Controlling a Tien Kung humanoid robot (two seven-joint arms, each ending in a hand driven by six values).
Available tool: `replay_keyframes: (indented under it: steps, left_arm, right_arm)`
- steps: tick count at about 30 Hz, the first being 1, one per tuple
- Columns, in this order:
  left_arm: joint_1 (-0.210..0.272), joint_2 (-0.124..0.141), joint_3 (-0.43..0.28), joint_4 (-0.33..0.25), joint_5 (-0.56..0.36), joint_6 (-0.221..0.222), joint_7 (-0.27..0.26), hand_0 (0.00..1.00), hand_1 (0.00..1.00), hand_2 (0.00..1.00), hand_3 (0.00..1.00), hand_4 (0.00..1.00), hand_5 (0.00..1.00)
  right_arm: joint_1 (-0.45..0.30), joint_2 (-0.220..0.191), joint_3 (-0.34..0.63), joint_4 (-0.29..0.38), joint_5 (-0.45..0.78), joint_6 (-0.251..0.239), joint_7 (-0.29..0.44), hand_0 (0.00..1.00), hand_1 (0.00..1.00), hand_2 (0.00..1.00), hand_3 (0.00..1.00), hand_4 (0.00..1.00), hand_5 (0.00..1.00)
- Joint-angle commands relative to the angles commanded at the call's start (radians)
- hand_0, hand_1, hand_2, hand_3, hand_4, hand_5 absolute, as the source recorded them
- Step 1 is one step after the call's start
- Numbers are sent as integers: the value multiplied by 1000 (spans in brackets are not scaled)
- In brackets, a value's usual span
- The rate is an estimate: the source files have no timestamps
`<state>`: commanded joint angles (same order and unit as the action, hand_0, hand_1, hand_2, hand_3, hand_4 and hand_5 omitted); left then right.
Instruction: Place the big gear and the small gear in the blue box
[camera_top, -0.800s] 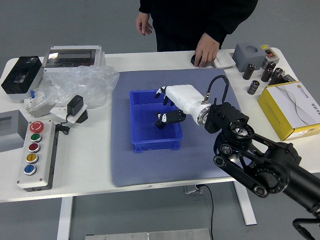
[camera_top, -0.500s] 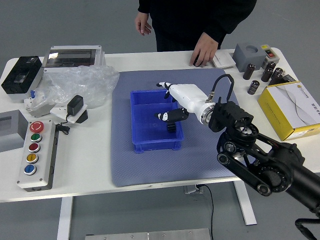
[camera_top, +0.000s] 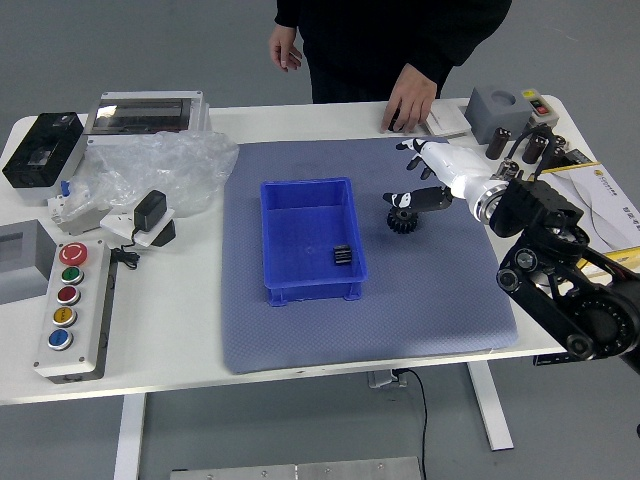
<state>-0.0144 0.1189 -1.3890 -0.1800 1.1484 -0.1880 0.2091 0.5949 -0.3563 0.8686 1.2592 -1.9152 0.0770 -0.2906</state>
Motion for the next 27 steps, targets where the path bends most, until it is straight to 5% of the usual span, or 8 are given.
replay_keyframes:
  steps: [9, 27]
  left_arm:
    - [-1, 1, 0, 0, 1, 0, 1, 821, 847, 846, 867, 699, 260]
    - [-2, -2, 0, 0, -3, 0, 1, 821, 847, 846, 867, 700, 259]
  right_arm:
    - [48, 11, -81, -120, 57, 63, -22, 841, 822, 898, 916, 794, 383]
    - [129, 59, -178, -230, 29, 76, -16, 774, 738, 807, 876, 750, 303]
